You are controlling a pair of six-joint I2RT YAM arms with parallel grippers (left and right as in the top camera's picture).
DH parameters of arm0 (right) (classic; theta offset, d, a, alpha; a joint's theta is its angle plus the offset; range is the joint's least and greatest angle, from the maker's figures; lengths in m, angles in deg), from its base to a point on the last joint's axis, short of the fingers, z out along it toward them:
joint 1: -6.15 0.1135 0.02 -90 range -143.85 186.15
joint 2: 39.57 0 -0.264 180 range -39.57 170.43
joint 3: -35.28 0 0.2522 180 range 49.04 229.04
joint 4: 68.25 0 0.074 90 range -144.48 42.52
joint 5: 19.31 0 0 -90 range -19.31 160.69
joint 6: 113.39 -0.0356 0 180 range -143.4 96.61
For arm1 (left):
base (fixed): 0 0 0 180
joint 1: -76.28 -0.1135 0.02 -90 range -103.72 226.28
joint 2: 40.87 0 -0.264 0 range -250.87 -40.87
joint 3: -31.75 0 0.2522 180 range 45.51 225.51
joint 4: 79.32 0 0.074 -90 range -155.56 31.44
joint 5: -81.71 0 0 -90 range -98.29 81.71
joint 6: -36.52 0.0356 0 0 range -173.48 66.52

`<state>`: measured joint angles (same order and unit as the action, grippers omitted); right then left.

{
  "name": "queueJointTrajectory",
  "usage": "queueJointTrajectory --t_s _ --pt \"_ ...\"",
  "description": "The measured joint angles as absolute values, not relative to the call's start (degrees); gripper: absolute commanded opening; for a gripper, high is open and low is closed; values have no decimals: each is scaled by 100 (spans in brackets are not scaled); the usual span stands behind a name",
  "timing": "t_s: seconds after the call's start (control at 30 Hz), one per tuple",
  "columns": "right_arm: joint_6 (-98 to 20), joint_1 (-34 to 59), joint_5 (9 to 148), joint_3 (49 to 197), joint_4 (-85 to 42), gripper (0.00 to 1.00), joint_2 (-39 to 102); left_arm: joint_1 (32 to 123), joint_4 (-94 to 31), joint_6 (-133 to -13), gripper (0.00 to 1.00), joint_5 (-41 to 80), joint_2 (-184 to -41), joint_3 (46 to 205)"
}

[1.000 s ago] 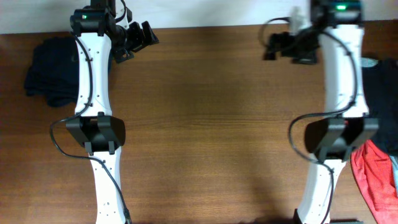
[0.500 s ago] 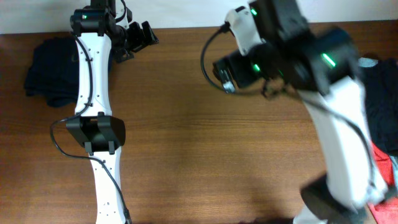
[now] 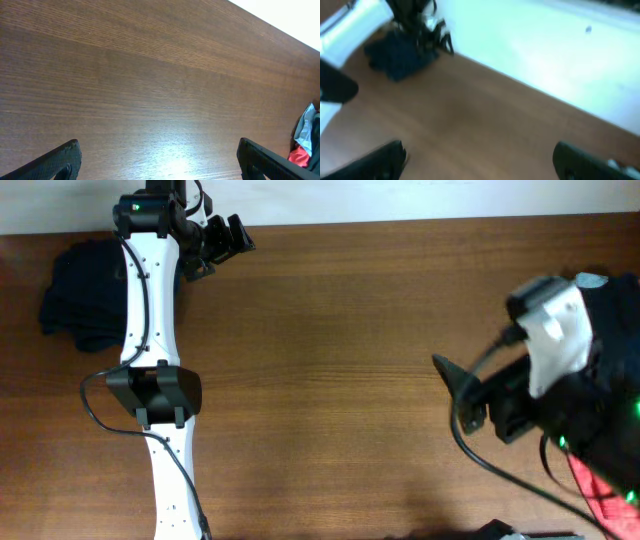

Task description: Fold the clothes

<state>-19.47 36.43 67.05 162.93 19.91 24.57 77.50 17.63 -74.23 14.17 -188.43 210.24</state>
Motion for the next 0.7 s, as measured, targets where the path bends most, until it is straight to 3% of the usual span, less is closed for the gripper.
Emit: queueJointTrajectory --t_s 0.37,0.7 --pt "-2015 3055 6856 10105 -3312 99 -994 7750 1761 -7421 99 1412 -18843 21024" --pt "-3202 1798 6869 6588 -5168 99 -3042 7750 1763 -7421 99 1412 -18843 21024"
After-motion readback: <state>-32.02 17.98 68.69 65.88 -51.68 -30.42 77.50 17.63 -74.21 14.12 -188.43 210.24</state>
